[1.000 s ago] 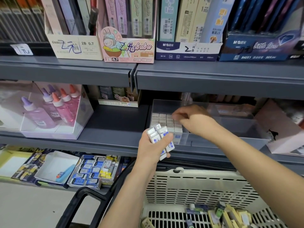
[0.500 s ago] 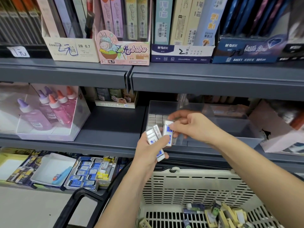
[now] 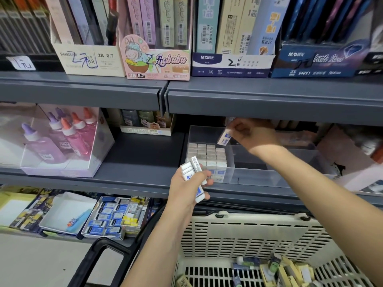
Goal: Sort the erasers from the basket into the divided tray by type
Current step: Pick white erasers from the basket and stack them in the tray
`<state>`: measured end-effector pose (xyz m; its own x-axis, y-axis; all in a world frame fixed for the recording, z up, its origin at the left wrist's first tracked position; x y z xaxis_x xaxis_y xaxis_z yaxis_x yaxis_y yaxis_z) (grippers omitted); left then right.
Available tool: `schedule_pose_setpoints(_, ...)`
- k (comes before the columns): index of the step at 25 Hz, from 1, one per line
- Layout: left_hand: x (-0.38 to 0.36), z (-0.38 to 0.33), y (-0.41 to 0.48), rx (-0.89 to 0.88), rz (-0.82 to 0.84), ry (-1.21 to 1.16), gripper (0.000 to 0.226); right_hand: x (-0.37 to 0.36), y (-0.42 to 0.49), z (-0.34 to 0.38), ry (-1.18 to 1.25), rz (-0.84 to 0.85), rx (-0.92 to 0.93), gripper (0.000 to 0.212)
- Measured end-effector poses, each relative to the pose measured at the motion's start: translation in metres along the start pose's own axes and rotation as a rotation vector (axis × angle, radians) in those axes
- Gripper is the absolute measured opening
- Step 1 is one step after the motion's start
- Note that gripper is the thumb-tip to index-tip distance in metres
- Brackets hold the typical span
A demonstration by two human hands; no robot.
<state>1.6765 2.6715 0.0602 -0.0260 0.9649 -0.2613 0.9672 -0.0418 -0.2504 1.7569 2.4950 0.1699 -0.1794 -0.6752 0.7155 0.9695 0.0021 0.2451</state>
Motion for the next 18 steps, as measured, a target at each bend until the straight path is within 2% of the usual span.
schedule_pose_setpoints(7,0.001,0.0,0.0,0.007,-0.008,-0.009,0.02,-0.014,-0.002,0.005,-0.09,0.062,-0.009,0.015)
schedule_pose_setpoints(18,-0.001,0.0,-0.001,0.004,0.002,0.0,0.021,-0.039,-0.006,-0.015,-0.132,0.041,-0.065,0.009)
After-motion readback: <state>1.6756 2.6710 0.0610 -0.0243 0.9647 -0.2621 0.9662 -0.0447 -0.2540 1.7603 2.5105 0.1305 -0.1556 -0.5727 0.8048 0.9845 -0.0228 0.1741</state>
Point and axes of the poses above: each hand's wrist, its own y-axis towards the middle knuckle, its own x-axis out of the back of the hand, z = x × y, the point moved 10 cm from there along y, towards the middle knuckle, and after that the axes turned 7 degrees about y, right-handed, at the moved point
